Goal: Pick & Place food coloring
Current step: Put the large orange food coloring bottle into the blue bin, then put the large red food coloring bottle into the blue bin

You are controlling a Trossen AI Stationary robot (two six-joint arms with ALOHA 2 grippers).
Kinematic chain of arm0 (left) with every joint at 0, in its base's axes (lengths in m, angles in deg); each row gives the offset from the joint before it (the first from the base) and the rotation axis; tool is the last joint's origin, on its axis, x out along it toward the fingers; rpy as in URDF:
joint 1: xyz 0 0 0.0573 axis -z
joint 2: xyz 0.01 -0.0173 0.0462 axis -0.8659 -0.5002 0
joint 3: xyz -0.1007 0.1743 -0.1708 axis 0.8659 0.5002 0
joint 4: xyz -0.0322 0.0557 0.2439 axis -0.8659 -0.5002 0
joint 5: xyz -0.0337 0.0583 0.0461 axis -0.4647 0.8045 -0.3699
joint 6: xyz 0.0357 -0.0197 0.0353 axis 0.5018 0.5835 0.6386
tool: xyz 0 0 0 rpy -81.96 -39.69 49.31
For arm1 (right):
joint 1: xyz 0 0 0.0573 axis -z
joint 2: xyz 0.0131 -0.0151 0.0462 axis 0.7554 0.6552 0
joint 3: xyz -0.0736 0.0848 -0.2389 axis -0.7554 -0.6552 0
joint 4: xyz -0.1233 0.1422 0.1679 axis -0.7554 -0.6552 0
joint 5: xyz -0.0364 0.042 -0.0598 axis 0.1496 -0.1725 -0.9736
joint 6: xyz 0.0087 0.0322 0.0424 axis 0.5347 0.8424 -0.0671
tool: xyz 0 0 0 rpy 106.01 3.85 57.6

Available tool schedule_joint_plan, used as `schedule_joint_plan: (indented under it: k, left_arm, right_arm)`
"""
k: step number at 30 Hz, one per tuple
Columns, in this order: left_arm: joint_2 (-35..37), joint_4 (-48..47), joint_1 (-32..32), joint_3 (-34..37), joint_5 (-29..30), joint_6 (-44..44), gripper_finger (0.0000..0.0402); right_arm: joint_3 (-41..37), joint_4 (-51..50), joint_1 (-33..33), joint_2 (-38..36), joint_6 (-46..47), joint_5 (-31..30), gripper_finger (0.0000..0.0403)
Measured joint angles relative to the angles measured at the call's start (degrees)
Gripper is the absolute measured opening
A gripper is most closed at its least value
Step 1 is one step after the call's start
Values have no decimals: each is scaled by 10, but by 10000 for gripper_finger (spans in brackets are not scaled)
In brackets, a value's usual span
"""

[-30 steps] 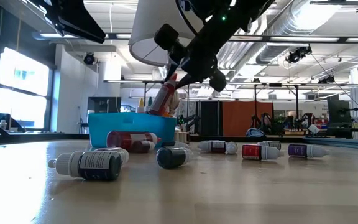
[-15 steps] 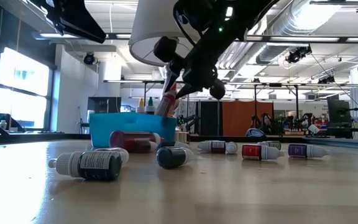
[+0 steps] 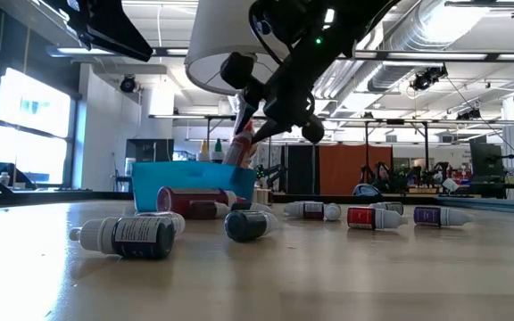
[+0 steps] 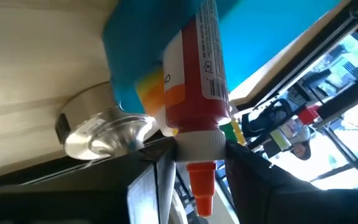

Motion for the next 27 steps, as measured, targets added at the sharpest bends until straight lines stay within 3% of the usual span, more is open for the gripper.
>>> schedule_joint_plan:
  k: [21, 27]
  left_arm:
    - [0, 1, 0, 0, 22, 0, 140]
    - [0, 0, 0, 0, 20, 0, 140]
  right_arm:
    - [0, -11, 0, 0, 8, -5, 141]
    - [0, 73, -15, 0, 83, -106, 140]
